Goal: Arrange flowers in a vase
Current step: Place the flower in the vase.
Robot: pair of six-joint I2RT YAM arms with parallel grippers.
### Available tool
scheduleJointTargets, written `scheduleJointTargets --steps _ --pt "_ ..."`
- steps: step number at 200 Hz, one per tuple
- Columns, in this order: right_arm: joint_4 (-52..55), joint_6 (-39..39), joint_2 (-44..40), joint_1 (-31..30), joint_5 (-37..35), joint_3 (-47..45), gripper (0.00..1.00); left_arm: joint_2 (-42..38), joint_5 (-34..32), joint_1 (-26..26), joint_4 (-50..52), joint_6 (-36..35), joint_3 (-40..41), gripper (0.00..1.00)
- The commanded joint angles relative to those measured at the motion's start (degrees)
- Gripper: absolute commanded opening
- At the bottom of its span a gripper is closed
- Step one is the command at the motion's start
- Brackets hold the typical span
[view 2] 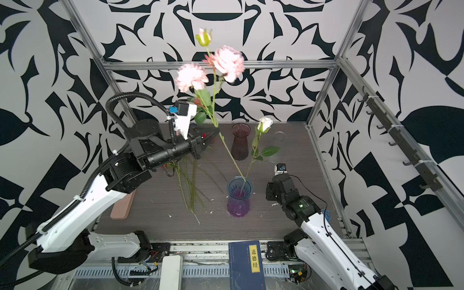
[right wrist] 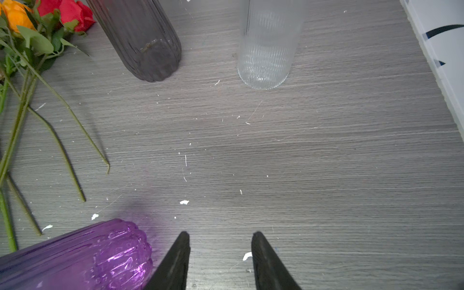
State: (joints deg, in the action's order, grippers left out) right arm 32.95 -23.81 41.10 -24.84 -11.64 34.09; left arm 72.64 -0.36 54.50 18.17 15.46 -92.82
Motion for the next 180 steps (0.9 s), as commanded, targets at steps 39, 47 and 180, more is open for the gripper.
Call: scheduleJointTargets --steps 39,47,180 --pt "-1.0 -0.1 -0.5 -0.2 -0.8 0.1 0.45 4.8 -8.2 5.3 2.9 -9.1 -1.4 0.0" --pt "-1.0 0.0 -0.5 -0.2 -0.8 0.2 0.44 5.0 -8.4 5.6 2.9 -8.8 -1.0 0.0" --pt "-1.1 0.1 -0.3 -0.2 -0.8 0.2 0.45 -4.9 -13.1 8.6 -7.7 2.6 23.5 0.8"
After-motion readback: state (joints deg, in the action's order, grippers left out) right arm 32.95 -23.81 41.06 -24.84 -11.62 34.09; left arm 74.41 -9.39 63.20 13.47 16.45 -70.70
